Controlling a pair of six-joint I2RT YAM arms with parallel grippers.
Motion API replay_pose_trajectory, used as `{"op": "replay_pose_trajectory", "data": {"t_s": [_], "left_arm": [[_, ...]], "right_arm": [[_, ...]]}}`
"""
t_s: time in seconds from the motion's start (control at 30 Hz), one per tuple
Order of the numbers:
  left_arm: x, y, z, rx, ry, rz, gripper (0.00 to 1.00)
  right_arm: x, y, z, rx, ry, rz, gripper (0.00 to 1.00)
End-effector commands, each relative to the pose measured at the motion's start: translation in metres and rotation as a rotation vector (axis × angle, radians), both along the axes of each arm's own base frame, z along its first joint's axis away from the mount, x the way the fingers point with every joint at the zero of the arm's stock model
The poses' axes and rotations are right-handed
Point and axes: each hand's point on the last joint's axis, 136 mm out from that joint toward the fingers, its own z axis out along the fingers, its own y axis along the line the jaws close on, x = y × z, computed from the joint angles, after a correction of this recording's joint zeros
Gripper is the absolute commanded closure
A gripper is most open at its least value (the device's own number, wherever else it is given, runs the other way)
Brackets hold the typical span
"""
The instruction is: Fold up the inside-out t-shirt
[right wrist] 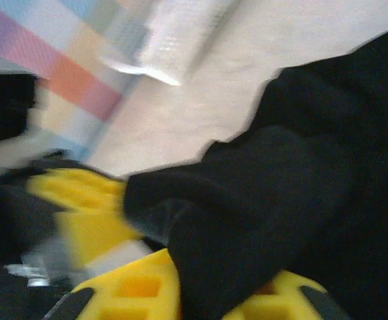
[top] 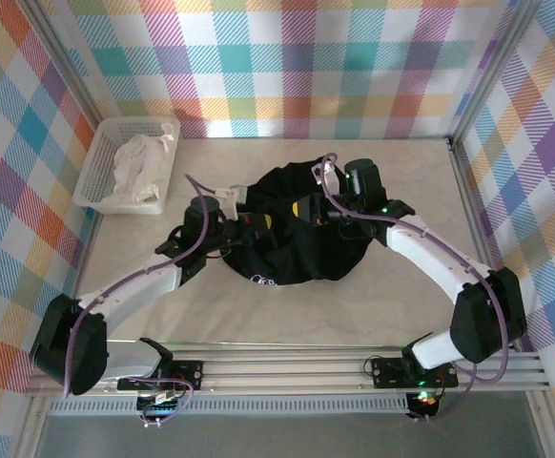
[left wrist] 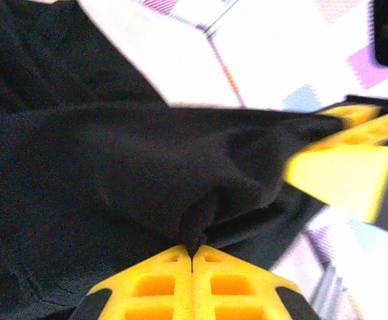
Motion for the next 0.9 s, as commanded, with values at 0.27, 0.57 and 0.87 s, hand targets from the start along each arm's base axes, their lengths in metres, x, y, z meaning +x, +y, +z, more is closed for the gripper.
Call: {"op": "replay_pose_trajectory", "data": {"t_s": [0.27, 0.57, 0.87], "left_arm": [[-0.021, 0.008, 0.062, -0.206, 0.037, 0.018, 1.00], [-0.025, 0.009, 0.068, -0.195, 0.023, 0.010, 1.00], [-0.024, 0.037, 0.062, -0.106, 0.010, 0.144, 1.00]], "right_arm": [[-0.051, -0.019, 0.004, -0.345, -0.367, -0.037, 0.46], [-0.073, 0.022, -0.017, -0.181, -0.302, 0.051, 0.43], [-0.068, 0.040, -0.013, -0.115, -0.280, 0.179, 1.00]]}}
